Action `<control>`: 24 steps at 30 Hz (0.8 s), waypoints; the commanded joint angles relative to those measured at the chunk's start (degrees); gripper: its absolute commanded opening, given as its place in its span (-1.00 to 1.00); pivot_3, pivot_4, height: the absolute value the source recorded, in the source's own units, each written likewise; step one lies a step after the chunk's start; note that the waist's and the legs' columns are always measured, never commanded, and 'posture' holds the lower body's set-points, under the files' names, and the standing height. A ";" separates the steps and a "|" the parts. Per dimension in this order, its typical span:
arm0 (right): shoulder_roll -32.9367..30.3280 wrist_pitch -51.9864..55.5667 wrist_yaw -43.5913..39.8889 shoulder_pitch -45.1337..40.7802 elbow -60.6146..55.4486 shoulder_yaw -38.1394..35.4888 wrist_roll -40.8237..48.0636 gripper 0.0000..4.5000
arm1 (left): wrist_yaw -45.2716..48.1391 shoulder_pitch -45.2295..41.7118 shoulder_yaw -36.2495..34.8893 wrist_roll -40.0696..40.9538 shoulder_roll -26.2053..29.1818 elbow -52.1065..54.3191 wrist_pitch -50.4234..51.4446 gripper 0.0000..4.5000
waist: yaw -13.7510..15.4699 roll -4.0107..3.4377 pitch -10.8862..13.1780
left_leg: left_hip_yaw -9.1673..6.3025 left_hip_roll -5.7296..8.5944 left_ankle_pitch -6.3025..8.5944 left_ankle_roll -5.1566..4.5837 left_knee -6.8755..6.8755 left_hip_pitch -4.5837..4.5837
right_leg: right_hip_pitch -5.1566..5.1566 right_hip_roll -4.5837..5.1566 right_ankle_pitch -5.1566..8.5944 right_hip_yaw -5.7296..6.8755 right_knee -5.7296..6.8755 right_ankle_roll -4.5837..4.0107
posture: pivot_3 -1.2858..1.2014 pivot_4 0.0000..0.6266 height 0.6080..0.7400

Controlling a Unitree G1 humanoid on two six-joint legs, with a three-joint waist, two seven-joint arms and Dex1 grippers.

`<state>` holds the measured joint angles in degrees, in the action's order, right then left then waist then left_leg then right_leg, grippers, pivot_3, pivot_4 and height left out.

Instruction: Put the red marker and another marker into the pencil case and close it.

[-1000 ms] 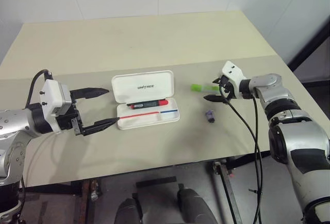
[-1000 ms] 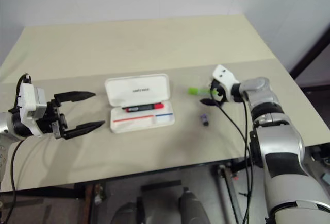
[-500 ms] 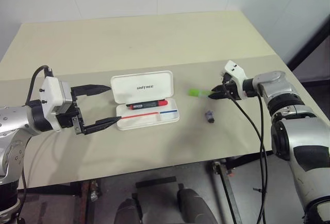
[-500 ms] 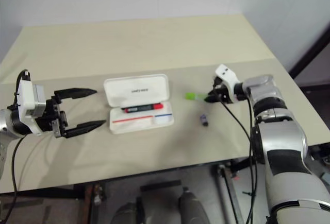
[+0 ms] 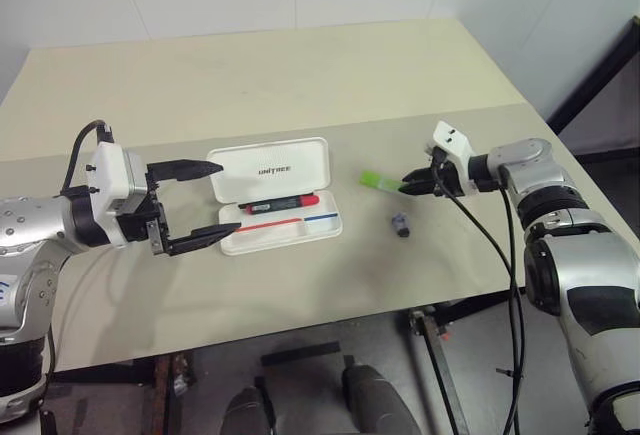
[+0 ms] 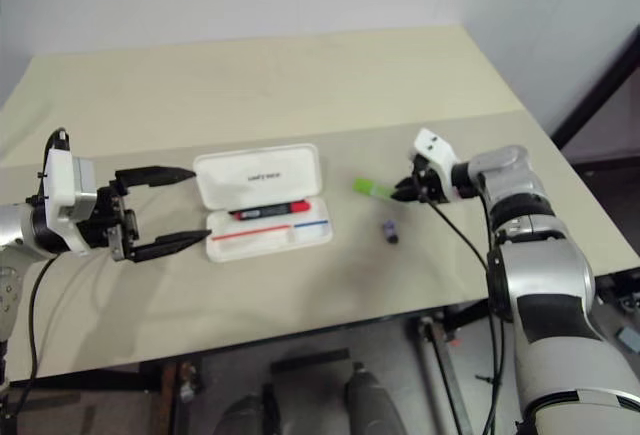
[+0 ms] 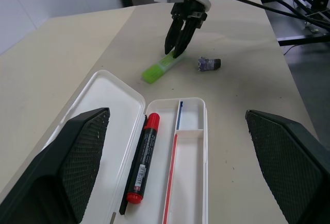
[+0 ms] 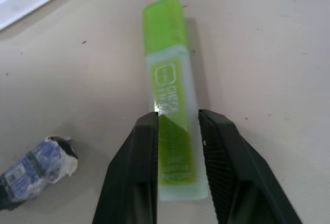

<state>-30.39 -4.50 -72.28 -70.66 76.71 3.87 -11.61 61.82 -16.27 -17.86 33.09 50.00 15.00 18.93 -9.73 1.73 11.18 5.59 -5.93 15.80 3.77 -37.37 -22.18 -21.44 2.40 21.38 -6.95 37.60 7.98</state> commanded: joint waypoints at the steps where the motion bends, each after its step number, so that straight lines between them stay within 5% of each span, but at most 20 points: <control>1: 0.12 -2.85 1.19 0.55 -0.58 -0.55 0.45 0.14 | 0.52 -1.12 0.11 -0.39 0.49 -0.09 -1.57 1.00 | -0.06 0.00 0.00 | 0.00 0.00 0.00 0.00 -0.02 0.00 | 0.00 0.00 0.00 0.00 0.00 0.00 | 0.03 -0.52 1.00; 2: -0.02 -2.97 0.93 0.75 -0.49 0.03 -0.15 0.30 | 0.56 -1.25 0.24 -0.41 0.48 -0.23 -1.67 1.00 | -0.06 0.00 0.00 | 0.00 0.01 0.00 0.00 -0.03 0.00 | 0.00 0.01 0.00 0.00 0.01 0.00 | 0.03 -0.52 1.00; 11: 0.13 -1.12 6.61 3.11 0.12 2.74 -3.15 0.30 | 0.24 -0.55 -0.18 -0.28 0.36 0.20 -2.01 1.00 | -0.05 0.00 0.00 | -0.04 0.00 -0.01 0.02 -0.18 0.00 | 0.06 0.01 0.00 0.00 0.11 0.00 | 0.03 -0.52 1.00; 18: 0.47 -0.33 7.31 3.82 -0.12 2.19 -1.97 -0.51 | 0.32 -0.29 -0.70 -0.19 0.85 0.02 -1.88 1.00 | 0.07 0.06 0.04 | -0.14 0.07 0.02 -0.12 -0.58 0.79 | 1.33 0.02 -0.39 -0.01 -0.26 0.31 | 0.03 -0.52 1.00; 24: 0.66 -3.45 9.21 3.12 -0.97 1.88 -1.45 -0.51 | 0.65 -0.82 0.23 -0.22 0.71 -0.36 -1.75 1.00 | 0.11 0.07 0.05 | -0.30 0.14 0.14 -0.48 -0.53 1.03 | 1.88 0.13 -0.74 0.14 -0.81 0.31 | 0.03 -0.52 1.00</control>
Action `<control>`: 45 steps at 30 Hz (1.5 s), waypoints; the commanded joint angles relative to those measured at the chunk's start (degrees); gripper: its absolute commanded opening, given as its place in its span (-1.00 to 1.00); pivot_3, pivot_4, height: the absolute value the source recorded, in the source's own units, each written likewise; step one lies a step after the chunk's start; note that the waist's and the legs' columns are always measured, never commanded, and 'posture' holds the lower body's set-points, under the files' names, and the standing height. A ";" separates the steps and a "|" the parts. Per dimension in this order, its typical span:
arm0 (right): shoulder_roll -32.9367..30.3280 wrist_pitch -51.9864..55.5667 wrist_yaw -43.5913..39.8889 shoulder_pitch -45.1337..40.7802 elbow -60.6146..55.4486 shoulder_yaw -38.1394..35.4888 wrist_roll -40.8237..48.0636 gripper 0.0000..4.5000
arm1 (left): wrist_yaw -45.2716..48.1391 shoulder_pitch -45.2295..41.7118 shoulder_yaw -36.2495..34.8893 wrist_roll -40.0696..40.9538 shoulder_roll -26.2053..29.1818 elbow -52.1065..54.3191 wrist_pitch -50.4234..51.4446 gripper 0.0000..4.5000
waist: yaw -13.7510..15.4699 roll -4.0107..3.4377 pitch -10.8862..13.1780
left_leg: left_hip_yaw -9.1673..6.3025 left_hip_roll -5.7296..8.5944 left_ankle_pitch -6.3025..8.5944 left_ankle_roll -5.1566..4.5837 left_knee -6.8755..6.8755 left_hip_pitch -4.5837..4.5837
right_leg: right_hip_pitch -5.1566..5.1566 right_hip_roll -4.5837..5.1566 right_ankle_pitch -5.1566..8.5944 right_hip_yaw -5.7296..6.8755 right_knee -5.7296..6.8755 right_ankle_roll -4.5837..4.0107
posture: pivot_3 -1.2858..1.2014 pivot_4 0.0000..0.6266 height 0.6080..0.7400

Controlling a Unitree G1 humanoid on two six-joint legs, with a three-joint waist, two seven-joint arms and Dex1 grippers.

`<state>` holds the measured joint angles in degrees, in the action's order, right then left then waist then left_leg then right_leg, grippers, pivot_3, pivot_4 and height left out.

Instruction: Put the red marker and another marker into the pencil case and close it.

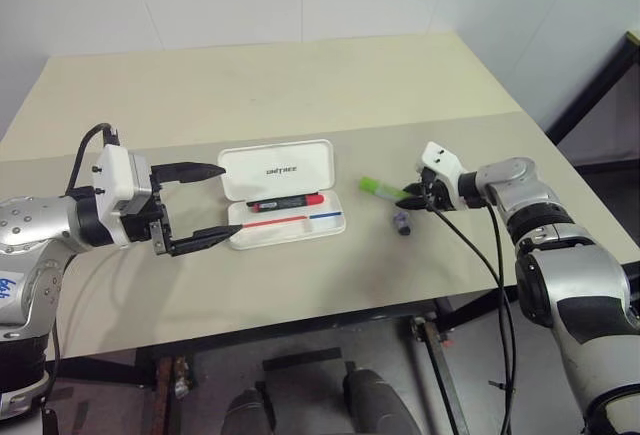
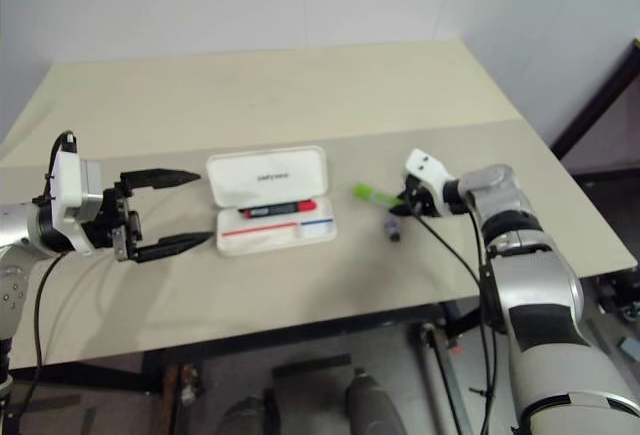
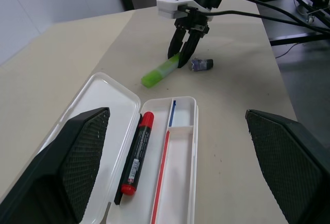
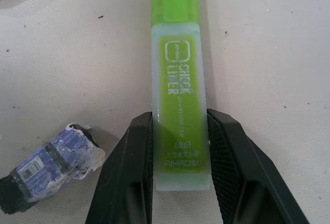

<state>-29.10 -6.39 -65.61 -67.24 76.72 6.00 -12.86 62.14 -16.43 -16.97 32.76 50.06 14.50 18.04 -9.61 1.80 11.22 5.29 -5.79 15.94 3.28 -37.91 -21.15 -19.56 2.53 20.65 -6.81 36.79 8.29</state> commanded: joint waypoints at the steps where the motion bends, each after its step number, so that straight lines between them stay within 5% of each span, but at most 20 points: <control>1: -0.68 -2.33 2.82 -0.55 -1.16 -0.44 0.01 -0.51 | 0.39 -0.73 -0.43 0.05 0.53 0.02 -0.93 1.00 | -0.01 0.00 0.00 | 0.00 -0.01 -0.01 0.02 0.00 -0.01 | -0.01 0.00 0.00 0.01 0.00 0.01 | 0.03 -0.52 1.00; 13: -1.78 -9.39 -4.07 -3.34 -3.88 -4.72 5.76 -0.51 | 0.92 0.15 0.52 -0.35 0.03 -0.97 -1.95 1.00 | -0.04 -0.11 0.07 | 0.25 -0.09 -0.17 0.32 0.97 -0.48 | -0.93 -0.02 0.19 0.03 -0.27 -0.11 | 0.03 -0.52 1.00; 19: -2.33 -5.27 -26.55 1.29 -19.84 -2.48 14.77 -0.51 | 0.44 2.55 -0.87 -0.09 -0.13 -1.27 -2.56 1.00 | 0.07 -0.31 0.22 | 0.34 -0.13 -0.15 0.34 1.03 -0.50 | -1.01 -0.02 0.24 0.13 -0.28 -0.12 | 0.03 -0.52 1.00; 23: -4.02 2.86 -26.89 7.81 -36.38 3.30 22.37 -0.51 | 0.03 4.17 -1.20 -0.21 -0.17 -0.73 -2.93 1.00 | 0.24 -0.29 0.24 | 0.32 -0.15 -0.14 0.35 0.98 -0.50 | -1.00 0.00 0.25 0.16 -0.31 -0.13 | 0.03 -0.52 1.00; 29: -1.18 10.33 -24.09 12.84 -50.13 7.41 22.52 -0.51 | -0.32 6.90 -1.87 -0.79 0.04 -0.36 -3.63 1.00 | 0.39 -0.28 0.25 | 0.31 -0.14 -0.16 0.36 0.71 -0.49 | -1.01 -0.01 0.25 0.13 -0.03 -0.13 | 0.03 -0.52 1.00; 45: 13.93 6.52 -15.74 7.64 -42.57 15.12 14.78 -0.51 | 0.19 12.19 -4.98 -2.38 1.05 -2.01 -4.93 1.00 | 0.48 -0.25 0.27 | 0.34 -0.15 -0.15 0.35 0.87 -0.49 | -1.15 -0.01 0.31 0.15 0.02 -0.25 | 0.03 -0.52 1.00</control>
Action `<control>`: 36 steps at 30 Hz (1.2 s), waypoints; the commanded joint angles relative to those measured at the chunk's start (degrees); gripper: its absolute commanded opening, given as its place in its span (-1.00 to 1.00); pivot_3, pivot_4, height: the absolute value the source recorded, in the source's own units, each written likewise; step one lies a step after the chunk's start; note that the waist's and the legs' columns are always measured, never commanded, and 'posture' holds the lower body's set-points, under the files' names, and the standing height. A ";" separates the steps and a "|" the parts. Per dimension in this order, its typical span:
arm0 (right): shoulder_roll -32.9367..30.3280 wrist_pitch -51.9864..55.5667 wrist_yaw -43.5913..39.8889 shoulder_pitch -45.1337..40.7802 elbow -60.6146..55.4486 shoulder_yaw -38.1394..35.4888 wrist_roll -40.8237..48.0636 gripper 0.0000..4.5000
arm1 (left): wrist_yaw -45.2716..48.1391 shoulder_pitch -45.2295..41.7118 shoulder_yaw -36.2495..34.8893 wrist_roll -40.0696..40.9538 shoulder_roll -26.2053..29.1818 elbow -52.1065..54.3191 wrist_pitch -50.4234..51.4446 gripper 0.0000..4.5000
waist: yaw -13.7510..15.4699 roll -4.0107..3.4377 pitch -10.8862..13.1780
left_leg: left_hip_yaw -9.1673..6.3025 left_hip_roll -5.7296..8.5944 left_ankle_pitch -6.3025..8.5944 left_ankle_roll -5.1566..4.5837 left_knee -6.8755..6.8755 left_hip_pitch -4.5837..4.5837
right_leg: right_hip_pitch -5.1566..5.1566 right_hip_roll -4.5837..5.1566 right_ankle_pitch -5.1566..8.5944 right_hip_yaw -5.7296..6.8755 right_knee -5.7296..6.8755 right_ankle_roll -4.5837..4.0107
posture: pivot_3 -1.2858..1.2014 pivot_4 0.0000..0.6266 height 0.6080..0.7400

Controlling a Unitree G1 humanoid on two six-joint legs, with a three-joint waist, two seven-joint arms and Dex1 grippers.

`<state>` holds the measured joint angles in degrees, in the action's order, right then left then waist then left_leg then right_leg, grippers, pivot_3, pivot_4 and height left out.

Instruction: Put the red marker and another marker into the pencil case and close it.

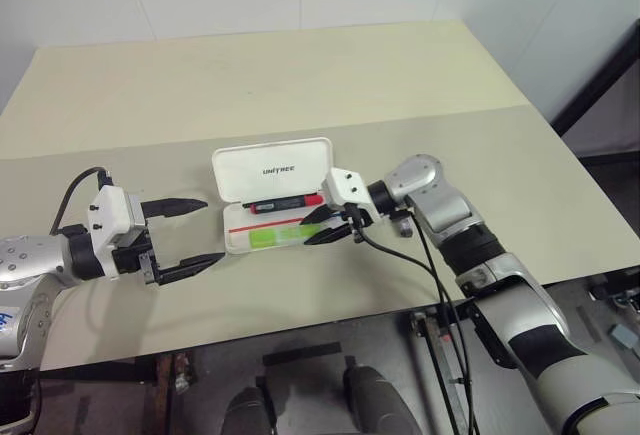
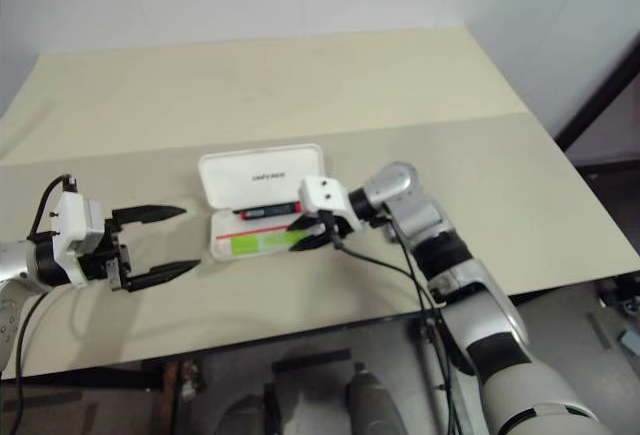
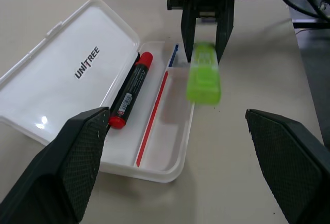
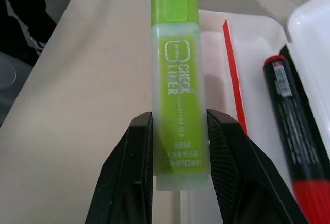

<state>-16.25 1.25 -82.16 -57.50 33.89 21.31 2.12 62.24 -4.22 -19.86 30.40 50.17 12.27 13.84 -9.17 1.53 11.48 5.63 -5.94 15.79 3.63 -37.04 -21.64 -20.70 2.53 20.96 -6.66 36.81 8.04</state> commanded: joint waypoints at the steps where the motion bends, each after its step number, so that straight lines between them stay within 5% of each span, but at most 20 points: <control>1: 1.50 -1.34 0.87 -2.34 0.72 -0.06 -0.45 -0.51 | 0.05 0.02 -2.17 0.00 0.97 0.20 -0.72 1.00 | 0.05 0.01 0.00 | -0.01 0.00 0.00 0.00 -0.01 0.00 | 0.00 0.00 0.00 0.01 0.01 0.00 | 0.03 -0.52 1.00; 26: 7.80 -9.85 5.07 -9.84 17.40 0.72 -7.42 -0.51 | -2.11 2.17 -3.41 0.74 0.08 2.89 0.48 1.00 | -0.40 0.01 0.00 | -0.01 -0.01 0.01 0.03 0.05 0.00 | -0.06 0.00 0.03 0.04 0.07 -0.05 | 0.03 -0.52 1.00; 36: 8.65 -10.15 4.43 -10.98 16.80 -0.97 -6.16 0.99 | -2.43 1.16 -2.58 0.72 0.23 2.40 0.40 1.00 | -0.45 0.02 0.01 | -0.01 -0.02 0.01 0.04 0.07 0.00 | -0.06 -0.01 0.03 0.05 0.06 -0.05 | 0.03 -0.52 1.00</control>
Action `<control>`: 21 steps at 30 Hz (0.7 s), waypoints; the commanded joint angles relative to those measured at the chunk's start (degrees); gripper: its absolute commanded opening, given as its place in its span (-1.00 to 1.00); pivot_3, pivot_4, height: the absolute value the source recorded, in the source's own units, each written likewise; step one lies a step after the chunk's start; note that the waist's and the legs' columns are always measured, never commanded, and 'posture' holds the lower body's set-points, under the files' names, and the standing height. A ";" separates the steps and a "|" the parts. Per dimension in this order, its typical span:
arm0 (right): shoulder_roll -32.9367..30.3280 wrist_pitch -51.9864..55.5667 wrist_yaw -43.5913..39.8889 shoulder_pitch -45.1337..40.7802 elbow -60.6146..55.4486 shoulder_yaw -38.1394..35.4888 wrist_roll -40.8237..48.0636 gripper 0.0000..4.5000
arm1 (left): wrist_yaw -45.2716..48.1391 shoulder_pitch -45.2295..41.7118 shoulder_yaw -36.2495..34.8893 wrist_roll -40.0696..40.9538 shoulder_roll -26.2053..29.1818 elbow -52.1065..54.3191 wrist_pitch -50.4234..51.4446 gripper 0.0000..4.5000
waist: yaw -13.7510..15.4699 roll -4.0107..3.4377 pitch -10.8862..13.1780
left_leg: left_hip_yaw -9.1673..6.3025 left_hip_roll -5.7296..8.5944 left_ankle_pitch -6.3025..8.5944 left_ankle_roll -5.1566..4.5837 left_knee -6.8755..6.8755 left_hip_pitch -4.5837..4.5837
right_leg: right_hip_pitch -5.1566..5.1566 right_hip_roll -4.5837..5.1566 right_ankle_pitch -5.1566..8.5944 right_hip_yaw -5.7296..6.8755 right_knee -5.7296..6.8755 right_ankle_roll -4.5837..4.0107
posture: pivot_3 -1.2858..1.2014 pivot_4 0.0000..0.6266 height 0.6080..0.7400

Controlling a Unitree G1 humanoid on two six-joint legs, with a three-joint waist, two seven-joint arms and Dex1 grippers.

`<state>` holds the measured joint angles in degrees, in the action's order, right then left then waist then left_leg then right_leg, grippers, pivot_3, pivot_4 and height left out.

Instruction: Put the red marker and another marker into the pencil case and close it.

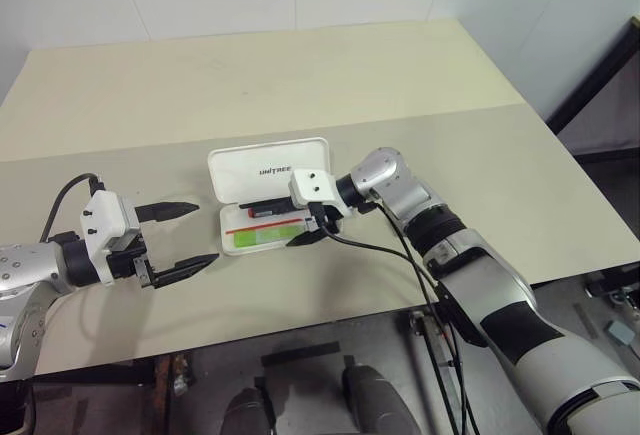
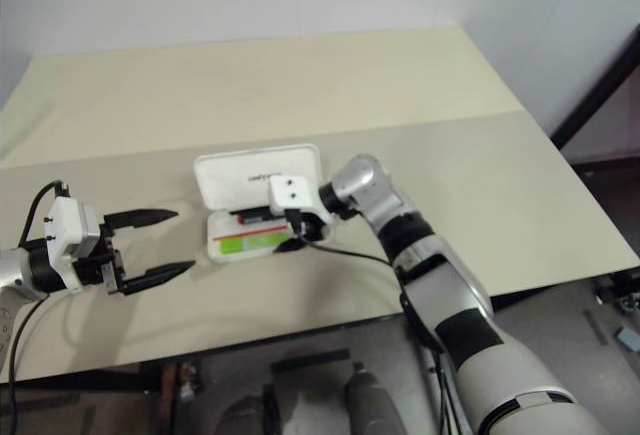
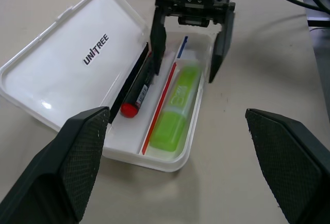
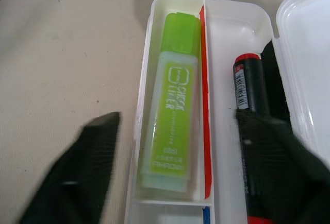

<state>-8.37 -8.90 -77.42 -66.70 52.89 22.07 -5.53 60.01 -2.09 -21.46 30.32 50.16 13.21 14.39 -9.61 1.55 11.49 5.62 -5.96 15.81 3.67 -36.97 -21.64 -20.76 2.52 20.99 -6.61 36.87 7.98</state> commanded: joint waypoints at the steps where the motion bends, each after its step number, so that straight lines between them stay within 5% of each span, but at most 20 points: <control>1: 0.80 0.29 -0.60 -1.71 -2.80 -1.90 1.86 0.99 | -0.22 -1.08 -0.86 0.77 0.21 1.44 -0.15 1.00 | -0.01 0.00 0.00 | 0.00 0.00 0.00 0.00 0.01 0.00 | 0.00 0.00 0.00 0.00 0.00 0.00 | 0.03 -0.52 1.00; 10: -0.84 5.31 -3.33 -0.02 -11.57 -4.06 6.17 0.99 | -0.18 -2.22 0.08 0.51 -0.06 1.12 -0.02 1.00 | 0.08 0.00 0.00 | -0.01 0.00 0.00 0.01 0.00 -0.01 | 0.00 0.00 0.00 0.02 0.00 0.00 | 0.03 -0.52 1.00; 21: -13.86 30.00 2.46 16.36 -44.05 -12.70 16.22 0.99 | 0.33 -2.55 1.20 0.64 -0.68 0.38 -0.36 1.00 | 1.82 0.03 -0.01 | -0.08 0.00 0.02 0.03 -0.12 -0.76 | -0.75 0.01 0.00 0.06 0.07 0.00 | 0.03 -0.52 1.00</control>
<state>-21.14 17.64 -77.11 -51.04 14.21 12.23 8.48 60.17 -4.11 -19.95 30.32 49.66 12.75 14.37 -7.79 1.58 11.48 5.54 -5.96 15.83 3.71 -37.05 -22.41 -21.52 2.52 20.99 -6.55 36.92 7.97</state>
